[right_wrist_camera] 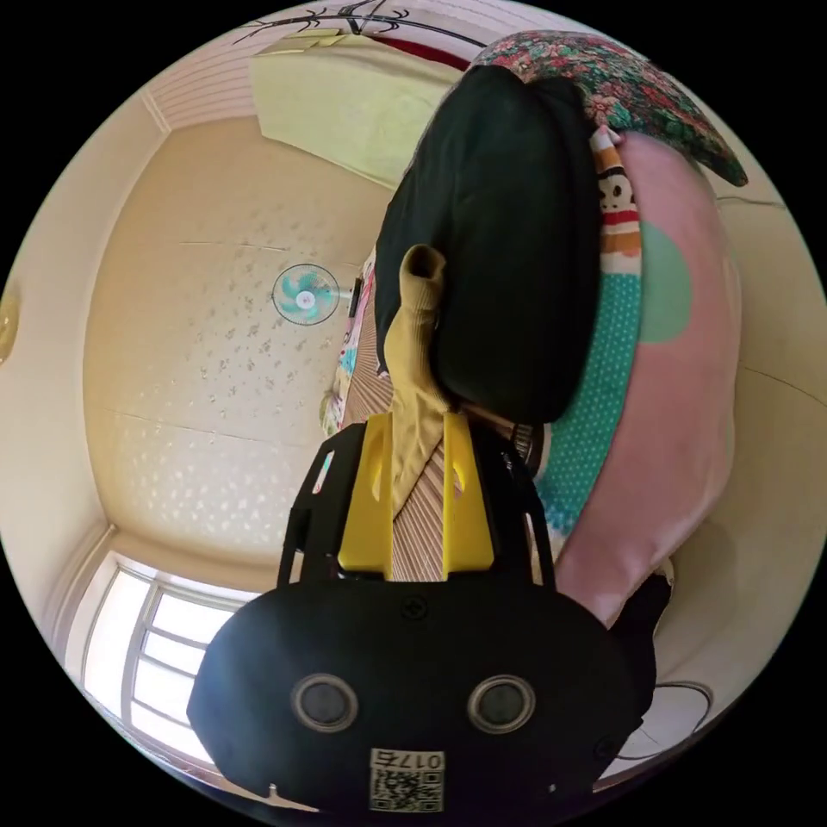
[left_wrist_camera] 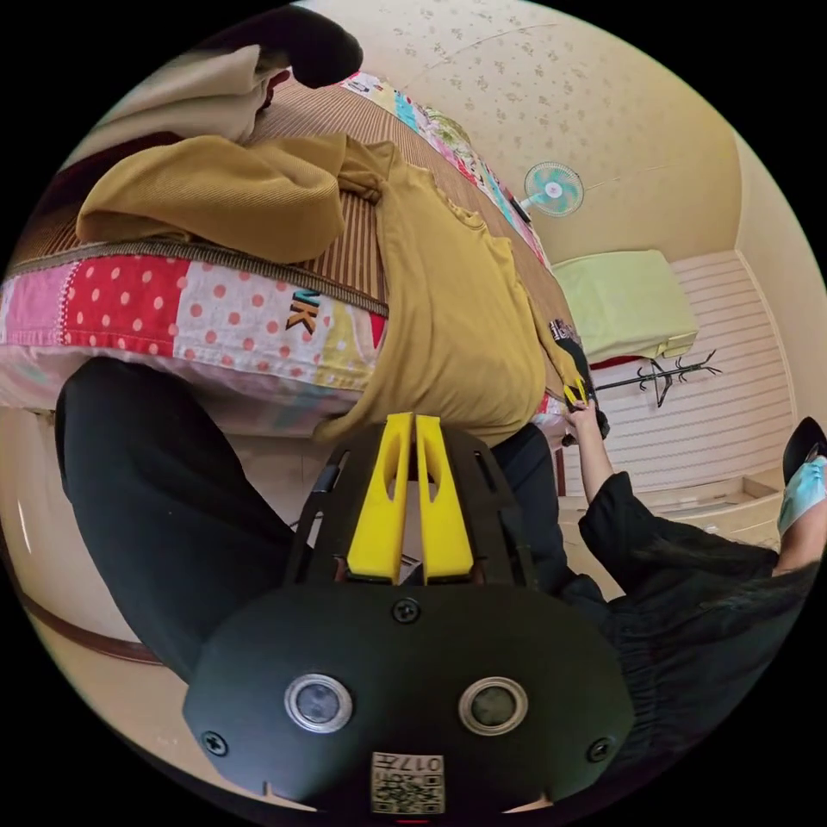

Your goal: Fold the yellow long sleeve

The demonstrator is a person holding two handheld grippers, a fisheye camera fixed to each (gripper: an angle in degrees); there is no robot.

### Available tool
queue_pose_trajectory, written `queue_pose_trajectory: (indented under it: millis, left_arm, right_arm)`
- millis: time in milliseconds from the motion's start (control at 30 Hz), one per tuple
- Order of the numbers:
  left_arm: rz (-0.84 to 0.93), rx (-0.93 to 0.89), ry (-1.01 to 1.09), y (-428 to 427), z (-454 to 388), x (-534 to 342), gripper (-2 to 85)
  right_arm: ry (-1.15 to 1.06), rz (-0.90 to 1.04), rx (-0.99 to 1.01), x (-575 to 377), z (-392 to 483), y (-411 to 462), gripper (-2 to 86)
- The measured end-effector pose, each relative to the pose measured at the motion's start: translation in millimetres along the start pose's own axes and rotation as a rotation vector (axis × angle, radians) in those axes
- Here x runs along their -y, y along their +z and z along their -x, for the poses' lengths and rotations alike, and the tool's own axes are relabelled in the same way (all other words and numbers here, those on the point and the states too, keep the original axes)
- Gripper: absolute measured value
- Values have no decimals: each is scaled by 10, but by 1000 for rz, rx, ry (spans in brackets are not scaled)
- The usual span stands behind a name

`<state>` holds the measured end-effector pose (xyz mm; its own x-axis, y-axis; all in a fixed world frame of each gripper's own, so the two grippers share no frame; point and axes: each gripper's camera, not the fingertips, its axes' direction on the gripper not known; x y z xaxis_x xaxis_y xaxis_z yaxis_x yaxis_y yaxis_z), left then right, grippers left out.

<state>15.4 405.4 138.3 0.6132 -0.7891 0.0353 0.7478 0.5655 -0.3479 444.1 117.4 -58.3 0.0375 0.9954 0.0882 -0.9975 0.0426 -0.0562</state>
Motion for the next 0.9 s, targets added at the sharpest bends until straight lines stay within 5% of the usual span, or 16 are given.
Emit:
queue_pose_trajectory:
  millis: [133, 267, 433, 667, 900]
  left_arm:
    - [-64, 55, -6, -236, 39, -31, -9]
    - [-131, 54, -19, -429, 94, -132, -9]
    - [-134, 109, 12, -450, 57, -160, -9]
    - [-207, 33, -4, -568, 120, -297, -8]
    - [-185, 89, -6, -514, 263, -355, -8]
  right_arm:
    - [48, 0, -51, 190, 267, 164, 37]
    - [-418, -233, 16, -307, 1700, -97, 13]
    - [-719, -175, 122, -1116, 2869, 258, 14]
    - [-343, 235, 79, -1345, 1248, 1080, 67]
    - [-193, -94, -19, -371, 231, 196, 124]
